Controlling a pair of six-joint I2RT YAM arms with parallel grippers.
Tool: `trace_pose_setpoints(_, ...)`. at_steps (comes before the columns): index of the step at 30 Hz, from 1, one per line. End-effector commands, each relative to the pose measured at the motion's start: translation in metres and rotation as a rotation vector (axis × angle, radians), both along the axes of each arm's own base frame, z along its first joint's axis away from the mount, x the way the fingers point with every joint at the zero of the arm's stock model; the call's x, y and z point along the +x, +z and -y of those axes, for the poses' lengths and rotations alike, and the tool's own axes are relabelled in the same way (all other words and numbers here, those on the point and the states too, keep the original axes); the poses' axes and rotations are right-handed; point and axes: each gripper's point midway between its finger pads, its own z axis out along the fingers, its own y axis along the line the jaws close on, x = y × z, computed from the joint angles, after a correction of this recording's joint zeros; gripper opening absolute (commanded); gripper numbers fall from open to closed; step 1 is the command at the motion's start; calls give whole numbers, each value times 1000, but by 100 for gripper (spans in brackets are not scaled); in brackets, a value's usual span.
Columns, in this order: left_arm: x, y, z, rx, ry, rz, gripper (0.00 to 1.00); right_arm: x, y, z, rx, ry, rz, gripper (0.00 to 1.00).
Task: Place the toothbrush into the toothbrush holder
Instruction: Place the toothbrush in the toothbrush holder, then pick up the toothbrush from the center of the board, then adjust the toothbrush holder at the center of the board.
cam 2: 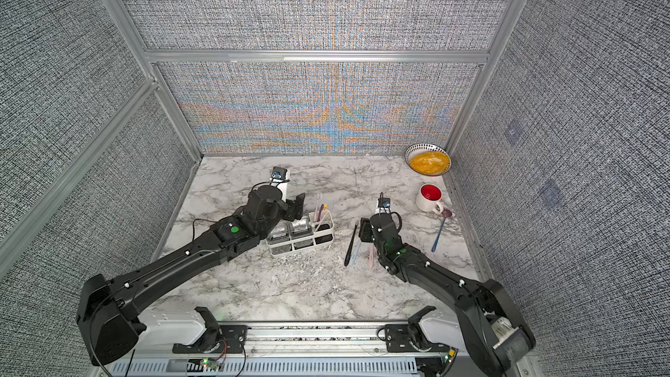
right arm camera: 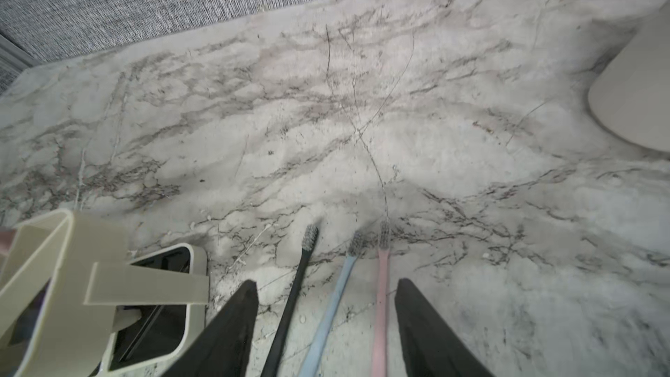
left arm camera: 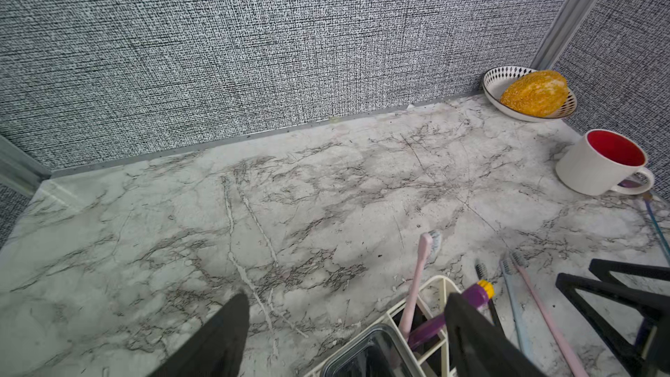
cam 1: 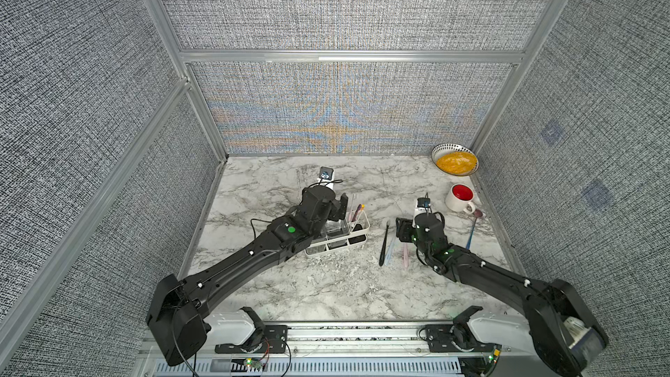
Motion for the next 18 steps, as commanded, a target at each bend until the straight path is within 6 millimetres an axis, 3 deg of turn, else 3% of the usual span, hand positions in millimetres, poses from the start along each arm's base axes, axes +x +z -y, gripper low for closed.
trace_pose_setpoints(1, -1, -9, -13, 19, 41, -18, 86, -9, -30, 1, -34, -3, -162, 63)
trace_pose_setpoints(5, -3, -16, -22, 24, 55, -28, 86, -13, -49, 10, -68, -46, -246, 59)
trace_pose_setpoints(10, -8, -17, -34, 7, 68, -35, 86, -15, -57, 24, -59, -87, -285, 47)
trace_pose_setpoints(18, -9, -23, -46, -37, 83, -51, 86, -18, -92, 25, -100, -63, -419, 34)
